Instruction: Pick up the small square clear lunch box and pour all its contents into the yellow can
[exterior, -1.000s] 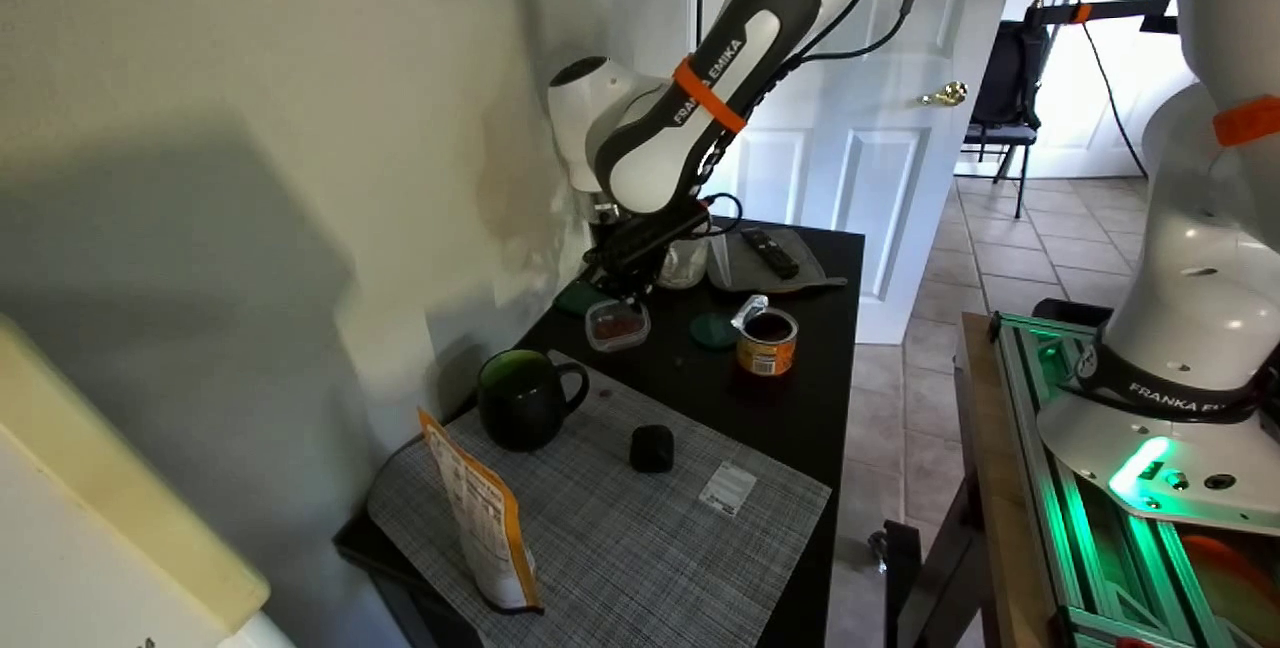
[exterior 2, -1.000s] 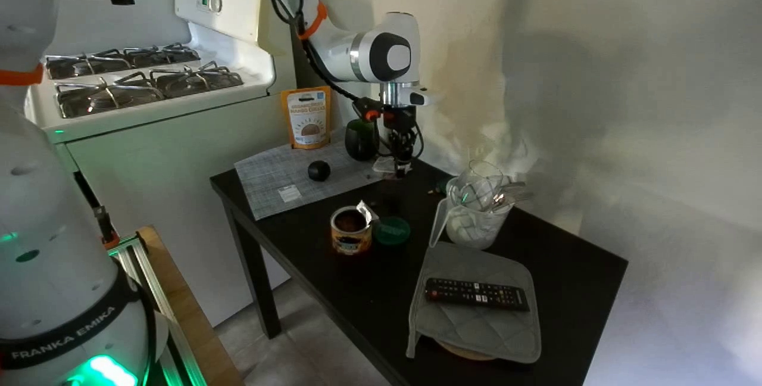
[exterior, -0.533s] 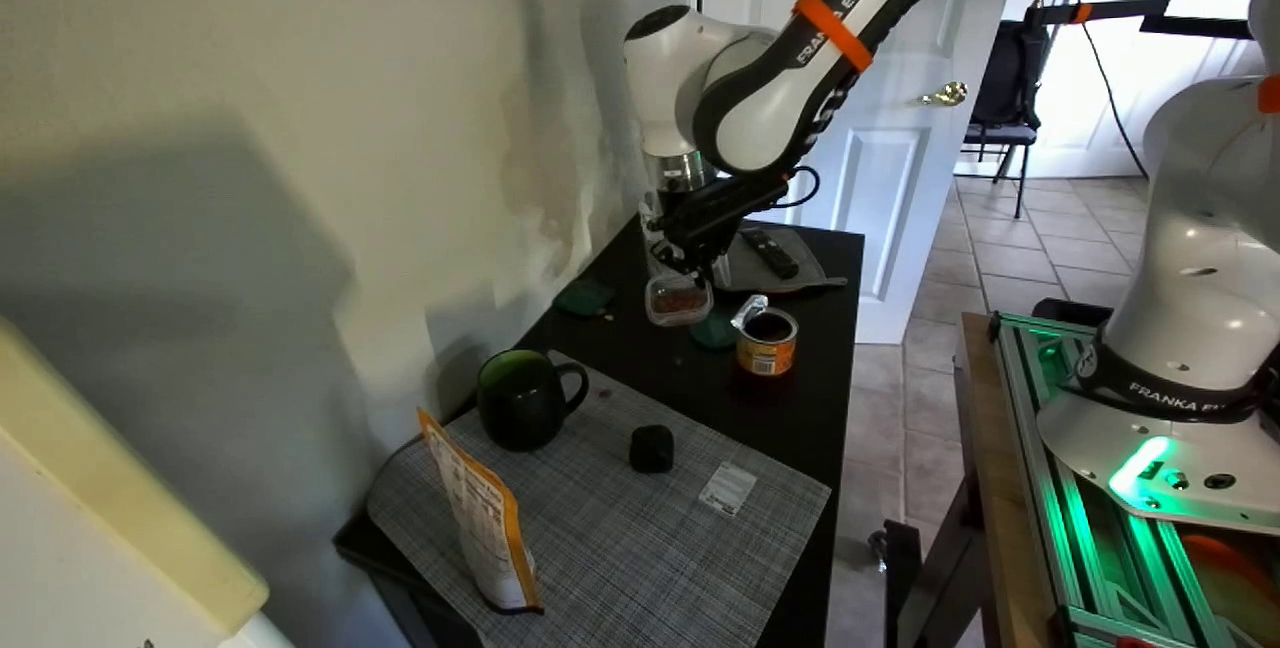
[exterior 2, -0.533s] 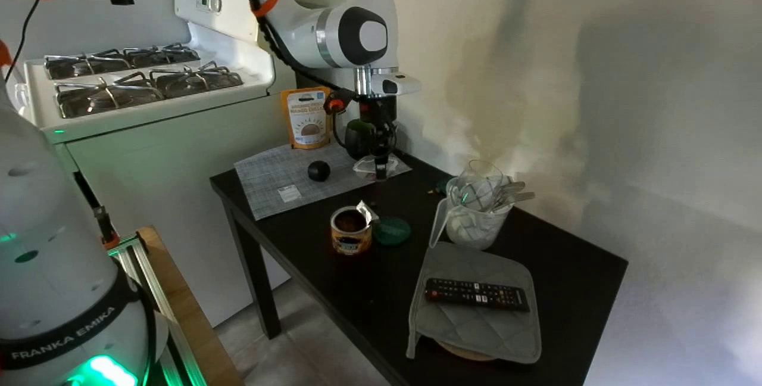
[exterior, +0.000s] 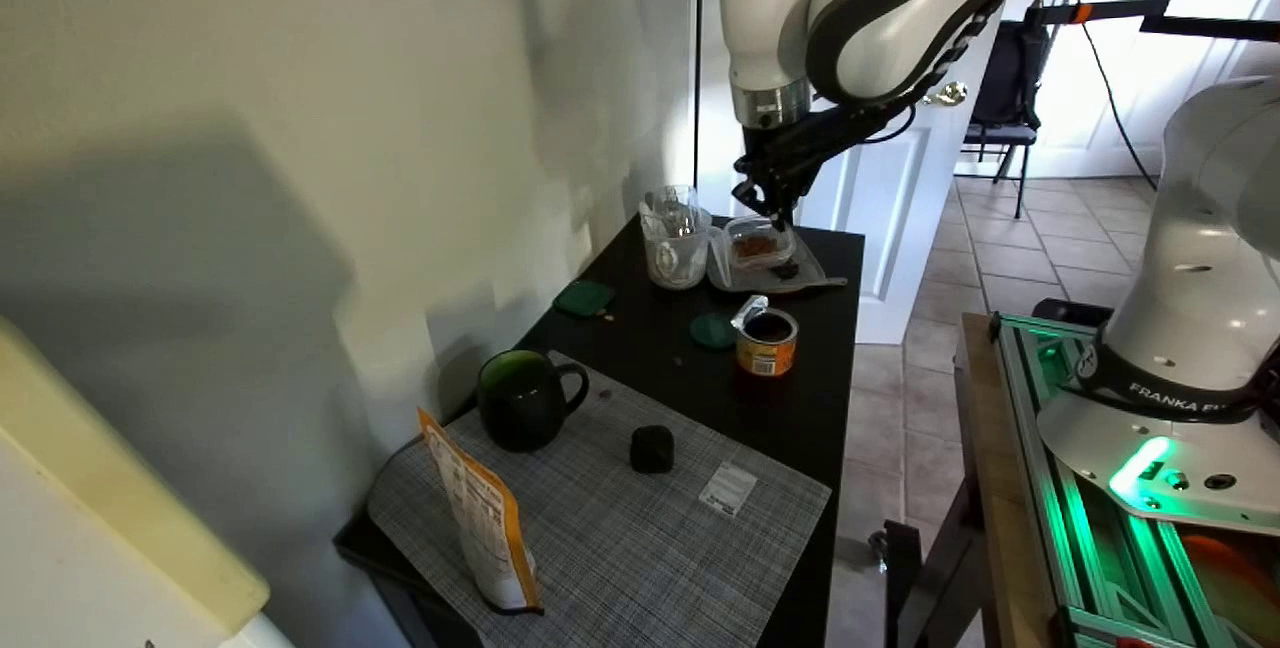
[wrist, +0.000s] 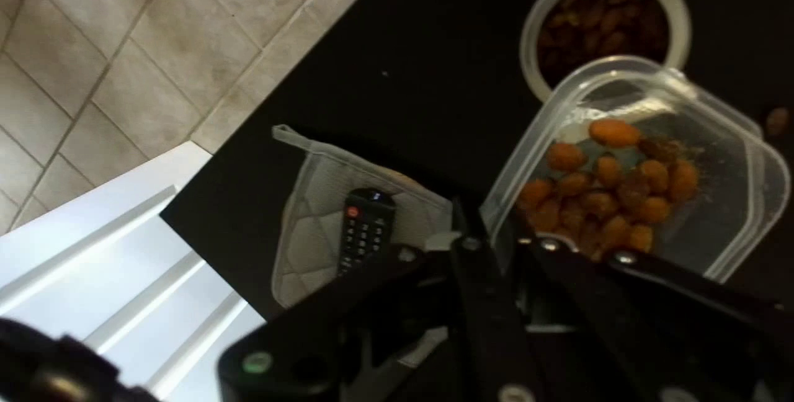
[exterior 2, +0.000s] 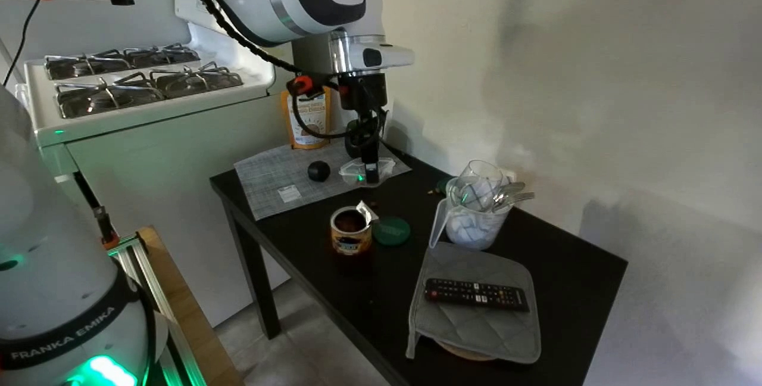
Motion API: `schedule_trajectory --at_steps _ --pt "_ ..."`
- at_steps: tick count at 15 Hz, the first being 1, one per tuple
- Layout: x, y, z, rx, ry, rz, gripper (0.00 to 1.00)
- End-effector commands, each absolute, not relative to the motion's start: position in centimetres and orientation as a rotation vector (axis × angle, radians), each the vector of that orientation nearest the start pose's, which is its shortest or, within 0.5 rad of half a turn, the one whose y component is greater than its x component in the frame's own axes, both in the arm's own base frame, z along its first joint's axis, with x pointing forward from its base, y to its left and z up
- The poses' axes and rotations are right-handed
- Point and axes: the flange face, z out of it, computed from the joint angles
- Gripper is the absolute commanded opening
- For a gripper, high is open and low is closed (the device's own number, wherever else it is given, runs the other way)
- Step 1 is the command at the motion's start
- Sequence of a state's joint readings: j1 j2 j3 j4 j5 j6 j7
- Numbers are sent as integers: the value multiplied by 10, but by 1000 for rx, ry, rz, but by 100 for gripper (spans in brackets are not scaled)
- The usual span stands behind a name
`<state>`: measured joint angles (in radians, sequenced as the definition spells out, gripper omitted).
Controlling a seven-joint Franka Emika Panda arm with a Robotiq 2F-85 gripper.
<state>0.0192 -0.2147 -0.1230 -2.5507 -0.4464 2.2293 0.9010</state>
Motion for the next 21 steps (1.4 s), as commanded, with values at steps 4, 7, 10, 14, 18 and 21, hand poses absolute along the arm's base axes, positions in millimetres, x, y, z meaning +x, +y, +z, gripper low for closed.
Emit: schedule_trajectory --at_steps 4,7,10,14,18,21 --pt "376 -77 338 -3373 1056 68 3" --pt "379 -64 326 -3399 1030 143 3" --pt "387 -49 313 -3418 1024 194 3" --pt "394 -41 301 -3443 1120 282 3" --pt "411 -36 296 -3454 1311 325 3" --pt "426 -33 294 -3478 1384 392 3"
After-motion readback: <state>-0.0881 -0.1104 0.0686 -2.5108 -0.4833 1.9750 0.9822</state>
